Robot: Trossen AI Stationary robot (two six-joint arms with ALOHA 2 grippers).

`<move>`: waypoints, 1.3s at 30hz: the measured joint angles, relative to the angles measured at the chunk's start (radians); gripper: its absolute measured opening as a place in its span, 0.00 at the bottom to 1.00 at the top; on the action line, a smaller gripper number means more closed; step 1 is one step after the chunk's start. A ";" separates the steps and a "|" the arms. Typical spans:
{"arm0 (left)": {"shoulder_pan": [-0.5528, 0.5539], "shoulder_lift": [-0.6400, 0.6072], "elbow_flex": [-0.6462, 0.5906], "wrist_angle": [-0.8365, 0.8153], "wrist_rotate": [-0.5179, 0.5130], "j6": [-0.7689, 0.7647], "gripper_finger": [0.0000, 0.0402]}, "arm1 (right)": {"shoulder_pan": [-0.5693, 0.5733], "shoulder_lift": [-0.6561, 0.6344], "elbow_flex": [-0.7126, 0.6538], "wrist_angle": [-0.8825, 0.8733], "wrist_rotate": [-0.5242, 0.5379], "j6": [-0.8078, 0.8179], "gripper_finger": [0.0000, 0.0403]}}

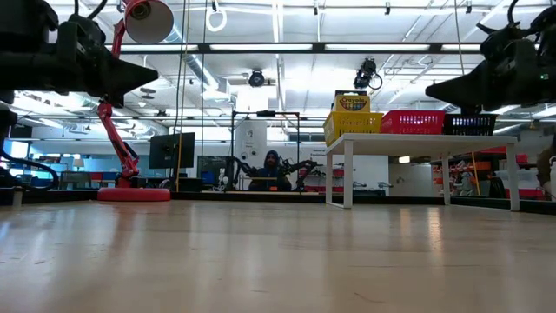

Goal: Pick & Place Office Desk Supplies
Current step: Return to Home Position

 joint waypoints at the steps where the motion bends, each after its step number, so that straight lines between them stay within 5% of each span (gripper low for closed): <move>1: 0.013 0.000 0.000 0.000 0.015 0.000 0.02 | 0.000 0.000 0.000 0.001 0.017 0.007 0.00; 12: 0.033 0.002 0.000 -0.019 -0.059 -0.045 0.02 | 0.000 0.005 0.000 0.026 0.252 0.023 0.02; 39: 0.033 0.022 0.000 -0.037 -0.067 -0.048 0.02 | 0.000 0.005 0.000 0.026 0.258 0.023 0.06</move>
